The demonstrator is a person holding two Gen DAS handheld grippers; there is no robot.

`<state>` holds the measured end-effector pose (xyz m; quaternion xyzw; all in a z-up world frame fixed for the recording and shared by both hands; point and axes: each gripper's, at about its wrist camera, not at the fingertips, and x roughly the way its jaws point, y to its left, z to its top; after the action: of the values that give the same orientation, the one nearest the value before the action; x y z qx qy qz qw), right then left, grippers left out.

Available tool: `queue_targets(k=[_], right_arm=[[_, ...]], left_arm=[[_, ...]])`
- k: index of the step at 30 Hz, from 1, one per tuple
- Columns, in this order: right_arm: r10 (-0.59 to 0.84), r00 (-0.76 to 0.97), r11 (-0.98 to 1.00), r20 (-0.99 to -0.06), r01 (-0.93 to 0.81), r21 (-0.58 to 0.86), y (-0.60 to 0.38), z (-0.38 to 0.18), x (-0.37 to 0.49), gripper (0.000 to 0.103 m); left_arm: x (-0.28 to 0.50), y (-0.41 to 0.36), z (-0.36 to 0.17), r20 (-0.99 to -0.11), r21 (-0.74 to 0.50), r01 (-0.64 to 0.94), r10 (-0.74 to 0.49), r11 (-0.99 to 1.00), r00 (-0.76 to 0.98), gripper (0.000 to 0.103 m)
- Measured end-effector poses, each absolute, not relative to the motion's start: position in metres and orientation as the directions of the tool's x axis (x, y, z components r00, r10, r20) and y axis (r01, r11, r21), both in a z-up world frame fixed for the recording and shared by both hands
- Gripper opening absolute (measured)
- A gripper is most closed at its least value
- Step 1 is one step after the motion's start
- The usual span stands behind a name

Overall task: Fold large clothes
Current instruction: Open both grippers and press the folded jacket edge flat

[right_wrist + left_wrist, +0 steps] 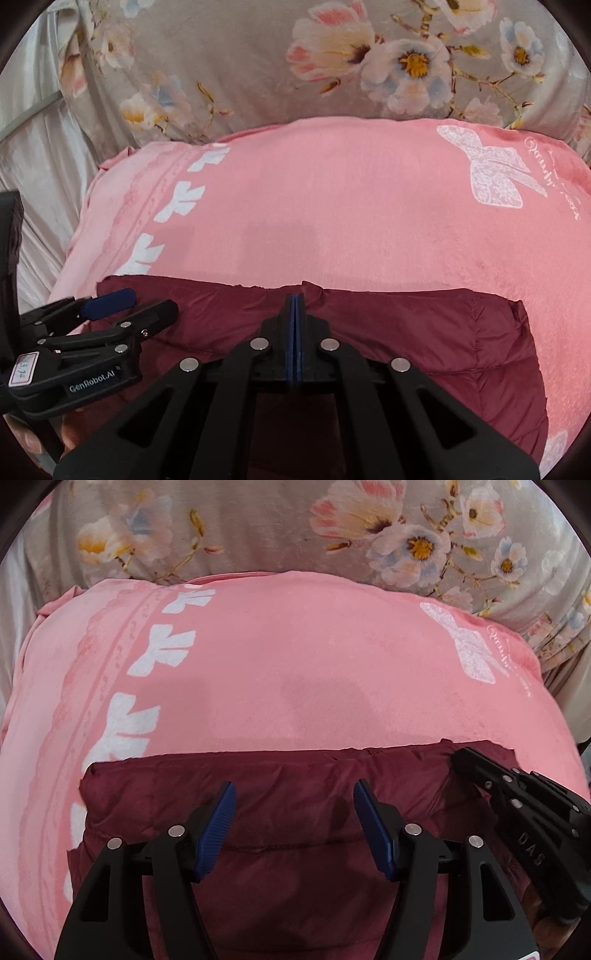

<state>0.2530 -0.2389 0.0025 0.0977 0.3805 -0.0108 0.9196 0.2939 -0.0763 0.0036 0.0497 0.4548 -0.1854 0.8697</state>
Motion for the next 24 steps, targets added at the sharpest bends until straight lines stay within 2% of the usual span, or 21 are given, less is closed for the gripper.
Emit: queue_targets(k=[4, 10, 17, 24], right_arm=[[0.035, 0.670, 0.982, -0.742, 0.115, 0.150, -0.240, -0.027, 0.272, 0.000], [0.055, 0.649, 0.976, -0.759, 0.127, 0.180, -0.244, -0.053, 0.279, 0.000], [-0.013, 0.669, 0.987, -0.743, 0.129, 0.098, -0.231, -0.060, 0.278, 0.000], [-0.010, 0.671, 0.986, -0.741, 0.128, 0.102, -0.232, -0.061, 0.279, 0.000]], left_arm=[[0.311, -0.091, -0.025, -0.834, -0.033, 0.346, -0.216, 0.938, 0.507, 0.064], [0.318, -0.095, -0.048, -0.819, -0.005, 0.312, -0.183, 0.950, 0.544, 0.068], [0.314, -0.103, -0.057, -0.781, 0.057, 0.286, -0.135, 0.957, 0.609, 0.069], [0.314, -0.106, -0.061, -0.774, 0.068, 0.274, -0.123, 0.959, 0.621, 0.069]])
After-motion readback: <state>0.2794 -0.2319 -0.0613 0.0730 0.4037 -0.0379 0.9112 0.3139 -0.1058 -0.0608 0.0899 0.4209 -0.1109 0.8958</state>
